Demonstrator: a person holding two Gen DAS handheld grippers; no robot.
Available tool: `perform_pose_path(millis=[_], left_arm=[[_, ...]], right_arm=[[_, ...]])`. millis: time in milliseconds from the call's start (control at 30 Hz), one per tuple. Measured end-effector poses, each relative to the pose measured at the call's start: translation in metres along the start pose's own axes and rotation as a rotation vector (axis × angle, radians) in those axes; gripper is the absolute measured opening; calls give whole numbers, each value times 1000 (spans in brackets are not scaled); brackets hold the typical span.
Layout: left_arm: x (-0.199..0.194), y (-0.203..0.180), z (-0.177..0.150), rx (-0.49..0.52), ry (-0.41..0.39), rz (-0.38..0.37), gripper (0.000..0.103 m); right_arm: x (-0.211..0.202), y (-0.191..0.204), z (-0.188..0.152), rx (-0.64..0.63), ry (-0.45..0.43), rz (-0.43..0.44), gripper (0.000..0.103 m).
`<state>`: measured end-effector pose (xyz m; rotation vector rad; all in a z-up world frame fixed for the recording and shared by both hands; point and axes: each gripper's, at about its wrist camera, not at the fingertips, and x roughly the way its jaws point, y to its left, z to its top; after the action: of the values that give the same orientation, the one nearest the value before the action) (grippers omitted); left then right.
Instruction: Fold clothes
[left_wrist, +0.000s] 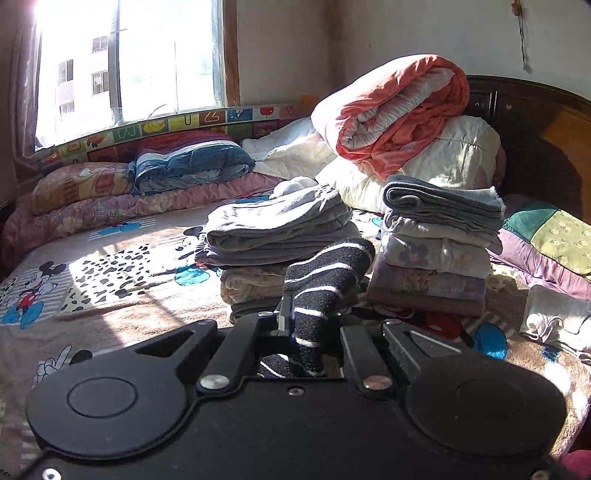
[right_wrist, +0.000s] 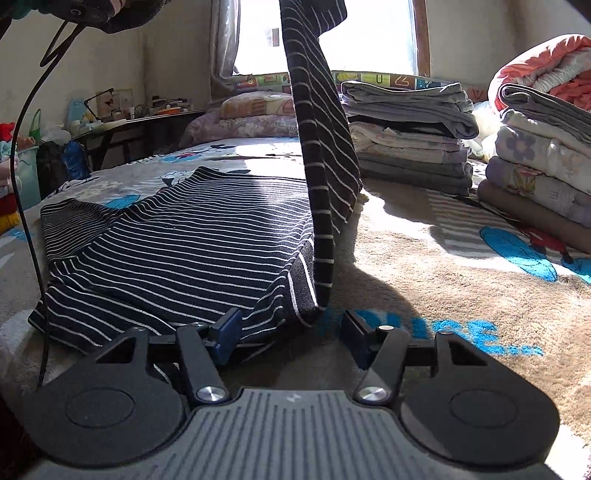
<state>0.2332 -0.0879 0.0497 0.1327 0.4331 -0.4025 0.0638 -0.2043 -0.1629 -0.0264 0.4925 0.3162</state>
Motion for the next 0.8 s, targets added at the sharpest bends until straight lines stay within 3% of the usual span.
perform_pose_path(millis=[67, 233, 533, 800], left_arm=[[-8, 12, -4, -5, -5, 10, 3], [-23, 54, -21, -43, 2, 57, 3], [-31, 119, -63, -156, 37, 97, 3], [-37, 146, -104, -204, 70, 121, 3]], right_arm=[[-2, 2, 0, -18, -15, -11, 46], [-5, 17, -3, -123, -28, -27, 36], [-10, 48, -8, -328, -40, -57, 35], [-17, 58, -9, -407, -72, -36, 35]])
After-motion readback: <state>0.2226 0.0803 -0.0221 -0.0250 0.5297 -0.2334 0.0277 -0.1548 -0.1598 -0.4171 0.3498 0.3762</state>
